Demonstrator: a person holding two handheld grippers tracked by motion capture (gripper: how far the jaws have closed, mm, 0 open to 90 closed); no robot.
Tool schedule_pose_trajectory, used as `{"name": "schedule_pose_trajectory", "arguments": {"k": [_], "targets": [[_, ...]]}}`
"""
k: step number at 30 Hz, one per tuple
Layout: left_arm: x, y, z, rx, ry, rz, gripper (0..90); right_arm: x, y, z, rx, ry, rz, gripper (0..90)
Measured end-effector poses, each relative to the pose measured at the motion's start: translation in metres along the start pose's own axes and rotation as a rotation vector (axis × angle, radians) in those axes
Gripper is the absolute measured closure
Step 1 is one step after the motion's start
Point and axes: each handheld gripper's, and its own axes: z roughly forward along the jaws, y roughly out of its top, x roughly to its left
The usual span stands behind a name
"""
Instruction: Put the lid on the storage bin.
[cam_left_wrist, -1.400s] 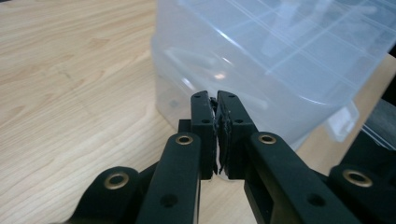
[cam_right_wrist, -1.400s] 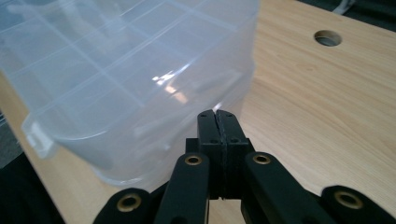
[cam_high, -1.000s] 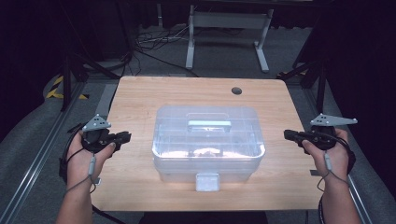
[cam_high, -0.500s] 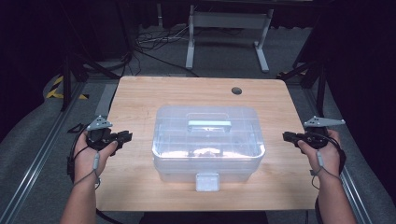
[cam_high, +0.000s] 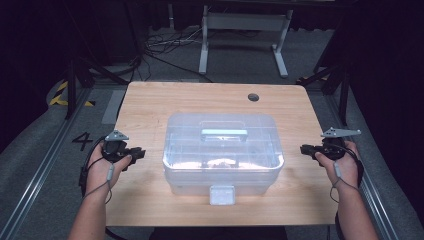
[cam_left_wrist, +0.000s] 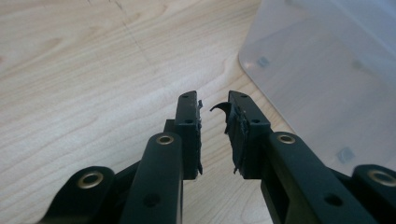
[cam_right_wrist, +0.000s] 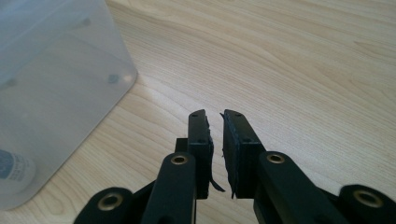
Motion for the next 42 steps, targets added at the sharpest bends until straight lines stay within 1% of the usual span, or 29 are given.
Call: {"name": "schedule_pose_trajectory", "arguments": {"k": [1, 2, 5, 6, 8, 10, 11, 12, 13, 14, 18, 20, 22, 26, 28, 31, 32, 33, 34, 35, 37, 39, 42], "targets": [[0.000, -0.001, 0.002, 0.013, 0.004, 0.000, 73.9, -0.001, -0.001, 0.002, 0.003, 0.002, 0.000, 81.7], [0.000, -0.001, 0.002, 0.013, 0.004, 0.000, 73.9, -0.001, -0.001, 0.002, 0.003, 0.002, 0.000, 81.7], [0.003, -0.004, 0.008, 0.040, 0.002, -0.003, 74.0, -0.002, -0.005, 0.009, 0.020, 0.007, 0.000, 81.5], [0.003, -0.005, 0.009, 0.050, -0.002, -0.010, 74.1, -0.003, -0.005, 0.010, 0.024, 0.009, 0.000, 81.5], [0.004, -0.006, 0.012, 0.056, -0.007, -0.006, 74.1, -0.003, -0.006, 0.012, 0.027, 0.009, 0.002, 81.3], [0.004, -0.007, 0.014, 0.074, -0.013, -0.001, 74.0, -0.004, -0.008, 0.016, 0.034, 0.006, -0.005, 80.6], [0.004, -0.007, 0.016, 0.077, -0.010, -0.001, 73.8, -0.005, -0.009, 0.017, 0.037, 0.003, -0.007, 80.2], [0.004, -0.008, 0.018, 0.081, -0.014, -0.011, 73.7, -0.005, -0.010, 0.019, 0.041, 0.001, -0.009, 80.0], [0.004, -0.008, 0.018, 0.081, -0.014, -0.011, 73.6, -0.005, -0.010, 0.019, 0.041, 0.001, -0.009, 80.0], [0.003, -0.009, 0.021, 0.091, -0.002, -0.010, 73.2, -0.005, -0.012, 0.022, 0.049, -0.003, -0.009, 79.4], [0.002, -0.010, 0.022, 0.101, -0.006, -0.008, 72.7, -0.005, -0.015, 0.027, 0.053, 0.001, -0.009, 78.7], [0.004, -0.010, 0.023, 0.108, -0.002, -0.001, 72.6, -0.005, -0.017, 0.030, 0.056, -0.010, -0.027, 77.1], [0.004, -0.011, 0.026, 0.114, -0.013, 0.002, 71.6, -0.003, -0.020, 0.034, 0.062, -0.020, -0.044, 75.7], [0.003, -0.012, 0.028, 0.126, -0.032, 0.030, 71.2, -0.002, -0.022, 0.041, 0.075, -0.013, -0.055, 75.3], [0.002, -0.013, 0.030, 0.134, -0.046, 0.038, 70.7, 0.000, -0.023, 0.043, 0.075, -0.011, -0.063, 74.4], [0.002, -0.014, 0.033, 0.140, -0.060, 0.059, 69.5, 0.003, -0.024, 0.047, 0.069, -0.006, -0.084, 73.3], [0.002, -0.014, 0.033, 0.140, -0.060, 0.059, 69.3, 0.004, -0.024, 0.048, 0.070, -0.002, -0.086, 72.6], [0.001, -0.014, 0.034, 0.136, -0.065, 0.074, 69.1, 0.005, -0.025, 0.050, 0.071, 0.009, -0.083, 72.3], [0.000, -0.014, 0.036, 0.142, -0.075, 0.099, 69.0, 0.006, -0.025, 0.051, 0.071, 0.014, -0.085, 72.1], [-0.001, -0.014, 0.037, 0.149, -0.086, 0.098, 68.7, 0.008, -0.025, 0.052, 0.075, 0.016, -0.086, 71.8], [-0.002, -0.014, 0.038, 0.154, -0.087, 0.095, 68.0, 0.011, -0.025, 0.055, 0.086, 0.019, -0.097, 70.8], [-0.001, -0.014, 0.037, 0.157, -0.090, 0.092, 67.3, 0.011, -0.024, 0.055, 0.083, 0.021, -0.098, 70.0], [0.000, -0.014, 0.036, 0.142, -0.100, 0.076, 65.0, 0.010, -0.024, 0.054, 0.072, 0.022, -0.091, 65.7]]}}
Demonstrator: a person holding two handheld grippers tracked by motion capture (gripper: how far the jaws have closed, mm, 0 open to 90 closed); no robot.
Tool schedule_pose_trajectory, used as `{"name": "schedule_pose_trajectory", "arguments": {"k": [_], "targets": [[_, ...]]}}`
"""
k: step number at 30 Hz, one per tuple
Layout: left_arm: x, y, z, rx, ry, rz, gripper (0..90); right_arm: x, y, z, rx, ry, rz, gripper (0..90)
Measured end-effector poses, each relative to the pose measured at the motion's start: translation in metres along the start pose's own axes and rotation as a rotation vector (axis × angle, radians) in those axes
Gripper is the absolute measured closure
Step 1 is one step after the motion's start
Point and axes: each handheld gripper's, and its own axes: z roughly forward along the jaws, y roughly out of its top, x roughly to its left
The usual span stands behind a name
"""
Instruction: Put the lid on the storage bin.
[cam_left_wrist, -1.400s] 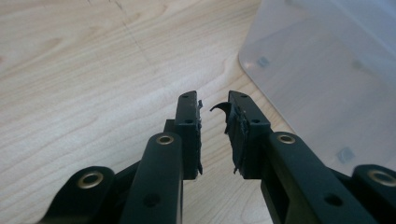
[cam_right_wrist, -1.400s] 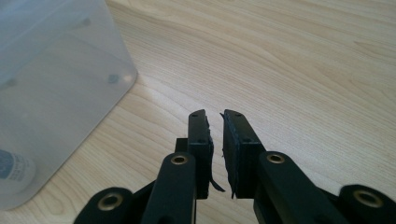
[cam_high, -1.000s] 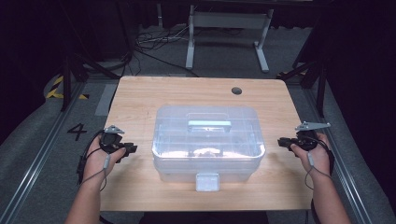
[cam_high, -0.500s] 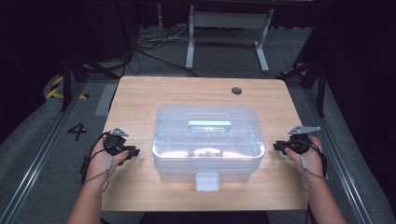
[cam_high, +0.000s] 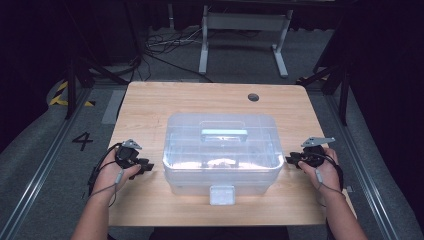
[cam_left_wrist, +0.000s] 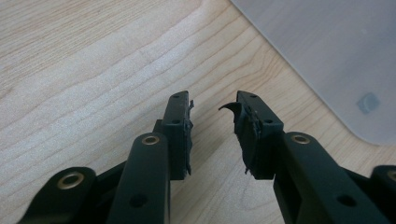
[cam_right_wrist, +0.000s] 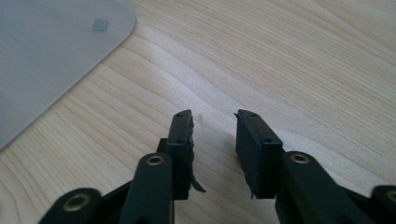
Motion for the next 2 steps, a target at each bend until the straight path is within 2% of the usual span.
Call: {"name": "schedule_pose_trajectory", "arguments": {"k": [2], "targets": [[0.0001, 0.0002, -0.0003, -0.008, -0.005, -0.006, 60.2, -0.0013, -0.0006, -0.0010, -0.017, 0.010, 0.022, 61.0]]}}
